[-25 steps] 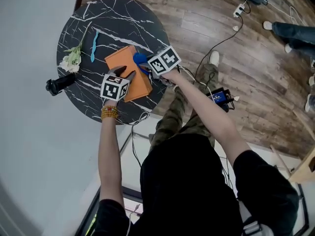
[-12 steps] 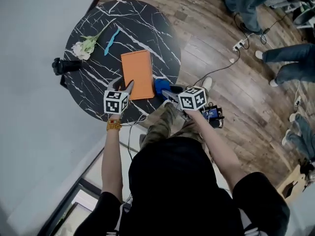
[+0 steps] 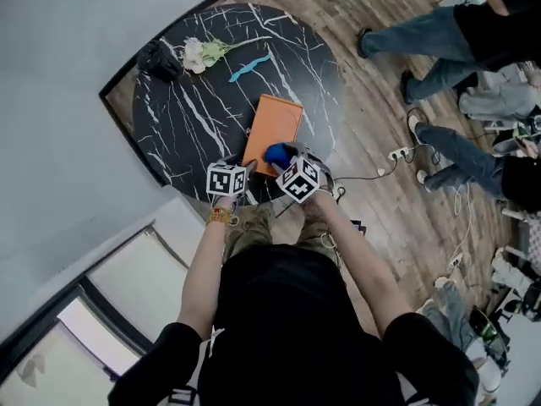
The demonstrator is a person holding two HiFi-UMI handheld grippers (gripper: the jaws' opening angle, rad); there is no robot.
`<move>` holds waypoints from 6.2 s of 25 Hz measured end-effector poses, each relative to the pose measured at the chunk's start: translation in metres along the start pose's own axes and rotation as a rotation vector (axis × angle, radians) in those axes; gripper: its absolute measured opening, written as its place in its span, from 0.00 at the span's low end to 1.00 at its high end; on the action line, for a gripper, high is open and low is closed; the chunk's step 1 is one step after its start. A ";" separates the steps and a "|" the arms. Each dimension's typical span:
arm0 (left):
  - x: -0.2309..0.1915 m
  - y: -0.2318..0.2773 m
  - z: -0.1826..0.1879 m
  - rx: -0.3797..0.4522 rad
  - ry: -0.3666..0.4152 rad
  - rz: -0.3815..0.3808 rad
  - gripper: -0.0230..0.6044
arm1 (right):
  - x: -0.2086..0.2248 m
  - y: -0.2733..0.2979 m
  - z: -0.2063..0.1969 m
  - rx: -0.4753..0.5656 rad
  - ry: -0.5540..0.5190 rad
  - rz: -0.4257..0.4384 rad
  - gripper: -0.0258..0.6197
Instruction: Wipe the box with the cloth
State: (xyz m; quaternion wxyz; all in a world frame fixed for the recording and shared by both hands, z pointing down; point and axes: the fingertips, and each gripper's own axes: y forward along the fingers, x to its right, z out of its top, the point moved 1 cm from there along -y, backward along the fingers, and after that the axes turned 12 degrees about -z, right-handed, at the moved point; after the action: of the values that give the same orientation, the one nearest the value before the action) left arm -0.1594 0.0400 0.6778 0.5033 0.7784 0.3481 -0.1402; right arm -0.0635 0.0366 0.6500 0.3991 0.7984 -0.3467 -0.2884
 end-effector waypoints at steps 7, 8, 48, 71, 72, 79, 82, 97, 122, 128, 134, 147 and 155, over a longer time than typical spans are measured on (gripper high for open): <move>0.008 -0.006 -0.019 0.108 -0.205 -0.119 0.44 | -0.010 0.019 -0.006 -0.075 -0.056 -0.006 0.27; 0.007 -0.006 -0.021 0.119 -0.230 -0.119 0.44 | -0.017 0.021 -0.001 -0.069 -0.113 0.003 0.23; -0.016 -0.012 0.068 0.172 -0.045 0.040 0.50 | 0.106 -0.068 0.022 0.182 0.448 0.062 0.17; -0.077 0.057 0.074 0.210 -0.802 -0.278 0.13 | 0.063 -0.025 0.029 0.127 0.403 0.278 0.18; -0.076 0.057 0.074 0.215 -0.796 -0.274 0.13 | 0.056 -0.020 0.032 0.115 0.379 0.278 0.18; -0.083 0.038 0.064 0.290 -0.784 -0.231 0.11 | 0.013 0.010 0.002 -0.080 0.061 0.288 0.17; -0.097 0.008 0.056 0.388 -0.828 -0.224 0.10 | 0.010 0.012 -0.006 -0.083 -0.028 0.293 0.17; -0.099 -0.046 -0.049 0.578 -1.021 -0.208 0.10 | 0.000 0.064 0.093 -0.028 -0.311 0.234 0.17; -0.103 -0.045 -0.052 0.560 -0.982 -0.230 0.10 | -0.112 -0.004 0.014 -0.055 -0.489 0.383 0.17; -0.100 -0.061 -0.051 0.553 -0.955 -0.282 0.15 | -0.025 -0.016 0.034 0.076 0.091 0.293 0.16; -0.104 -0.079 -0.051 0.522 -0.867 -0.270 0.17 | 0.080 0.000 0.001 0.051 0.406 0.093 0.16; -0.080 -0.016 -0.029 0.485 -0.878 -0.267 0.04 | 0.053 0.021 0.002 0.048 0.530 0.186 0.17; -0.050 0.002 -0.005 0.469 -0.835 -0.322 0.09 | 0.053 0.018 0.009 0.049 0.428 0.201 0.17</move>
State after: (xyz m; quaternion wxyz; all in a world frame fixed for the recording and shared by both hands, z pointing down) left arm -0.1940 0.0241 0.7101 0.3832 0.6845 0.1917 -0.5898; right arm -0.0447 -0.0173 0.6509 0.4708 0.8121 -0.3390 -0.0628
